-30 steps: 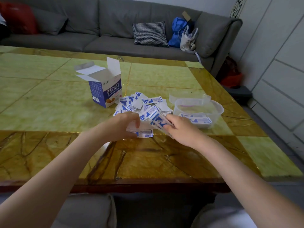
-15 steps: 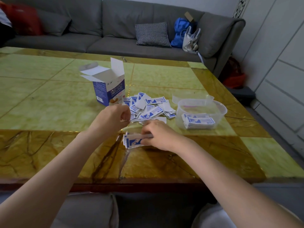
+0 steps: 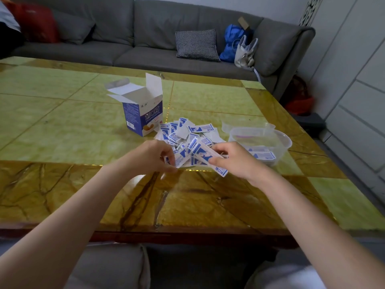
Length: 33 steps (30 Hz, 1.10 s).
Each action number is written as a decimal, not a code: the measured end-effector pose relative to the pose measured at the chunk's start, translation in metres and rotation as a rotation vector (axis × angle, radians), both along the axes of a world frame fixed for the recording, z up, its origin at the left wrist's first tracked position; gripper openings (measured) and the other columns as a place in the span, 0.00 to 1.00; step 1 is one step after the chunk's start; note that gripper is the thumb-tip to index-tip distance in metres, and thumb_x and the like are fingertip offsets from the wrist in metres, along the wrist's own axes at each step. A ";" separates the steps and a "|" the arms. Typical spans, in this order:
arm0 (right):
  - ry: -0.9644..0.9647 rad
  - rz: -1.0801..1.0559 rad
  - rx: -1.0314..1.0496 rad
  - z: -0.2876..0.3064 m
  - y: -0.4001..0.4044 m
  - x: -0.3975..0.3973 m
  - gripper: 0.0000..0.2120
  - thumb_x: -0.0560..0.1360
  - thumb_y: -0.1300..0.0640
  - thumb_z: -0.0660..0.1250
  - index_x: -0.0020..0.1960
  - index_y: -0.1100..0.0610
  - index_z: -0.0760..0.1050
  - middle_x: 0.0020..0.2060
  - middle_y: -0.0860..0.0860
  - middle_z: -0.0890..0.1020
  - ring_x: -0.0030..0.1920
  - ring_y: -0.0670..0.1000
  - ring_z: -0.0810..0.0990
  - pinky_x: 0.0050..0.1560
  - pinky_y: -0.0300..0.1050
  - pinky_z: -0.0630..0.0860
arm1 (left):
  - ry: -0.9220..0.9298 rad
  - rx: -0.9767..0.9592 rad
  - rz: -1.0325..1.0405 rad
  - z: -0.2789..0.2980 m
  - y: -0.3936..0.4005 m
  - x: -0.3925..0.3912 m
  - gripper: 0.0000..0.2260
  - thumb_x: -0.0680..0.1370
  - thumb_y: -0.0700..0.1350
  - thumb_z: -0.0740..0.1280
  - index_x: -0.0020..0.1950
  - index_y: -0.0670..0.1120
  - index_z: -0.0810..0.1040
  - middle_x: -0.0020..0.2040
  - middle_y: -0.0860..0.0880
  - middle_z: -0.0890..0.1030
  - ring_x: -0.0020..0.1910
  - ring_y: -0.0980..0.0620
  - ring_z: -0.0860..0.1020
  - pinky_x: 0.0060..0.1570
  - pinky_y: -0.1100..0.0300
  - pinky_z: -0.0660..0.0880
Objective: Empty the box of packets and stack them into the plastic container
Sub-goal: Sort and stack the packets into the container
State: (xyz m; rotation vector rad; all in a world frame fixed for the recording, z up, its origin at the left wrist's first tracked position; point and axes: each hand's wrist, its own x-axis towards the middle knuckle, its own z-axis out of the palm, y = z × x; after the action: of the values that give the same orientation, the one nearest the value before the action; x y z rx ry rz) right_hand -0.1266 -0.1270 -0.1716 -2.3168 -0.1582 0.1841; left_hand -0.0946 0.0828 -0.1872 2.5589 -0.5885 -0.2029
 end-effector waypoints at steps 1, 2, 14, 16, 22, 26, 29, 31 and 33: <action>0.055 -0.072 0.157 -0.002 0.001 -0.002 0.10 0.76 0.64 0.63 0.57 0.62 0.75 0.50 0.57 0.81 0.49 0.56 0.80 0.55 0.52 0.75 | 0.003 -0.030 0.012 0.000 0.000 0.000 0.10 0.68 0.46 0.74 0.34 0.55 0.74 0.37 0.57 0.75 0.38 0.57 0.74 0.39 0.67 0.72; 0.146 -0.141 0.371 -0.003 0.004 -0.004 0.10 0.77 0.66 0.61 0.57 0.65 0.74 0.48 0.58 0.81 0.45 0.56 0.80 0.51 0.51 0.77 | -0.007 -0.065 0.035 0.000 0.000 0.000 0.09 0.69 0.45 0.74 0.34 0.54 0.75 0.37 0.56 0.76 0.38 0.57 0.75 0.39 0.68 0.72; 0.338 -0.324 1.093 -0.003 0.028 -0.002 0.07 0.77 0.67 0.60 0.52 0.61 0.74 0.42 0.55 0.80 0.44 0.52 0.78 0.50 0.49 0.74 | 0.002 -0.377 -0.063 0.001 -0.023 -0.007 0.11 0.70 0.37 0.72 0.37 0.51 0.76 0.33 0.54 0.79 0.29 0.64 0.75 0.37 0.69 0.73; 0.103 -0.386 0.889 0.000 0.028 0.000 0.06 0.77 0.65 0.61 0.50 0.57 0.74 0.44 0.52 0.81 0.46 0.51 0.80 0.53 0.49 0.74 | 0.047 -0.395 -0.041 0.001 -0.020 -0.004 0.10 0.71 0.39 0.71 0.39 0.52 0.73 0.34 0.53 0.79 0.29 0.62 0.76 0.36 0.66 0.74; -0.222 -0.006 0.112 0.008 0.015 0.003 0.08 0.78 0.62 0.61 0.56 0.61 0.73 0.45 0.51 0.79 0.45 0.49 0.78 0.45 0.41 0.72 | 0.021 -0.383 0.120 -0.001 -0.006 0.000 0.12 0.72 0.40 0.70 0.40 0.51 0.68 0.37 0.52 0.79 0.35 0.56 0.77 0.38 0.64 0.74; -0.272 0.136 -0.206 -0.003 0.018 0.001 0.11 0.79 0.61 0.59 0.58 0.63 0.73 0.54 0.54 0.74 0.56 0.52 0.72 0.53 0.41 0.69 | 0.002 -0.328 0.065 0.001 -0.013 -0.001 0.08 0.72 0.38 0.70 0.46 0.45 0.73 0.41 0.52 0.78 0.43 0.54 0.78 0.42 0.63 0.75; -0.258 0.168 -0.309 -0.005 0.018 -0.001 0.16 0.80 0.62 0.56 0.67 0.60 0.67 0.59 0.54 0.71 0.62 0.51 0.68 0.59 0.42 0.67 | -0.021 -0.332 0.014 0.001 -0.020 -0.003 0.08 0.73 0.35 0.68 0.49 0.43 0.72 0.44 0.51 0.78 0.48 0.51 0.79 0.44 0.62 0.76; -0.228 0.192 -0.451 -0.008 0.015 -0.002 0.14 0.80 0.61 0.55 0.65 0.61 0.69 0.57 0.54 0.69 0.61 0.52 0.66 0.59 0.43 0.66 | -0.017 -0.312 0.017 0.001 -0.024 -0.004 0.09 0.73 0.34 0.66 0.49 0.44 0.71 0.44 0.49 0.78 0.48 0.49 0.78 0.47 0.56 0.78; -0.216 0.193 -0.527 -0.010 0.013 -0.003 0.12 0.80 0.60 0.55 0.62 0.61 0.70 0.56 0.54 0.68 0.61 0.52 0.65 0.59 0.45 0.67 | -0.002 -0.310 0.016 0.002 -0.026 -0.006 0.12 0.72 0.32 0.65 0.50 0.46 0.71 0.43 0.50 0.76 0.46 0.49 0.77 0.50 0.52 0.78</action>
State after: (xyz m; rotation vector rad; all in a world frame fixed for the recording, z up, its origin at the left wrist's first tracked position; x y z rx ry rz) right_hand -0.1296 -0.1140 -0.1811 -2.8438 -0.4937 0.0759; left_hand -0.1001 0.0565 -0.1856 2.2640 -0.5528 -0.0946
